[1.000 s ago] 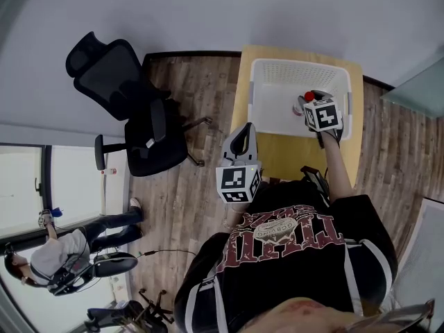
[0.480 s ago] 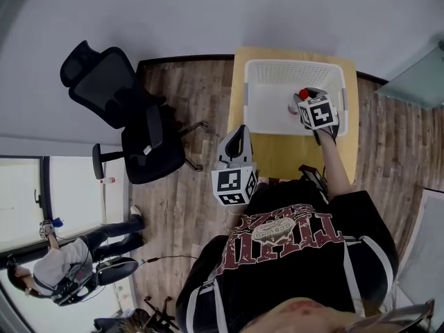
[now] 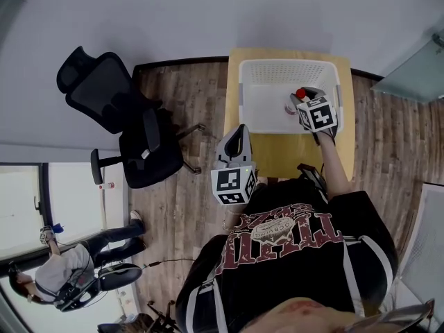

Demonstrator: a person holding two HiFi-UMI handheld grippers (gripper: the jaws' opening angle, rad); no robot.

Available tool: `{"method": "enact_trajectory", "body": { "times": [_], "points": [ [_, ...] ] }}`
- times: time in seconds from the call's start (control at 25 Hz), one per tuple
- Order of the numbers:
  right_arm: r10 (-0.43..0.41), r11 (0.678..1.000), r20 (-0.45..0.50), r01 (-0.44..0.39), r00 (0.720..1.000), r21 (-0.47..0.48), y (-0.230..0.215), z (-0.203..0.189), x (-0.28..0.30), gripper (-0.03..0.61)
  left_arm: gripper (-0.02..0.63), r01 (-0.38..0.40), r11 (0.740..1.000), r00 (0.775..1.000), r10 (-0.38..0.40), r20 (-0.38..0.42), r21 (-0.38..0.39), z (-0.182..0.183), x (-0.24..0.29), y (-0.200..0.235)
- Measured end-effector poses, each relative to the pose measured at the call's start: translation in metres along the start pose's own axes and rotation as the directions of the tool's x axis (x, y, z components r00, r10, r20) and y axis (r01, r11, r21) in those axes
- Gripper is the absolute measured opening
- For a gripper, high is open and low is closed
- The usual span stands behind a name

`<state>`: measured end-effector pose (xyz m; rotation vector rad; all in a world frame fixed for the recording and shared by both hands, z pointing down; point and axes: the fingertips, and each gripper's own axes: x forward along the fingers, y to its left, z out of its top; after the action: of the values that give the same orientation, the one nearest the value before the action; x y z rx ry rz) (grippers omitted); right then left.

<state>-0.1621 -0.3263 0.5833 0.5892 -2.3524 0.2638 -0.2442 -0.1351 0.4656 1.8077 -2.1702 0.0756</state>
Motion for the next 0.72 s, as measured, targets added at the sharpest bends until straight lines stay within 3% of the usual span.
{"method": "enact_trajectory", "body": {
  "times": [0.44, 0.72],
  "points": [
    [0.029, 1.000, 0.110, -0.030, 0.994, 0.009, -0.002, 0.022, -0.042, 0.167, 0.028, 0.078, 0.997, 0.997, -0.078, 0.002, 0.017, 0.003, 0.011, -0.028],
    [0.000, 1.000, 0.169, 0.000, 0.986, -0.004, -0.011, 0.035, -0.081, 0.166, 0.028, 0.144, 0.989, 0.990, -0.144, -0.002, 0.033, 0.005, 0.017, -0.052]
  ]
}}
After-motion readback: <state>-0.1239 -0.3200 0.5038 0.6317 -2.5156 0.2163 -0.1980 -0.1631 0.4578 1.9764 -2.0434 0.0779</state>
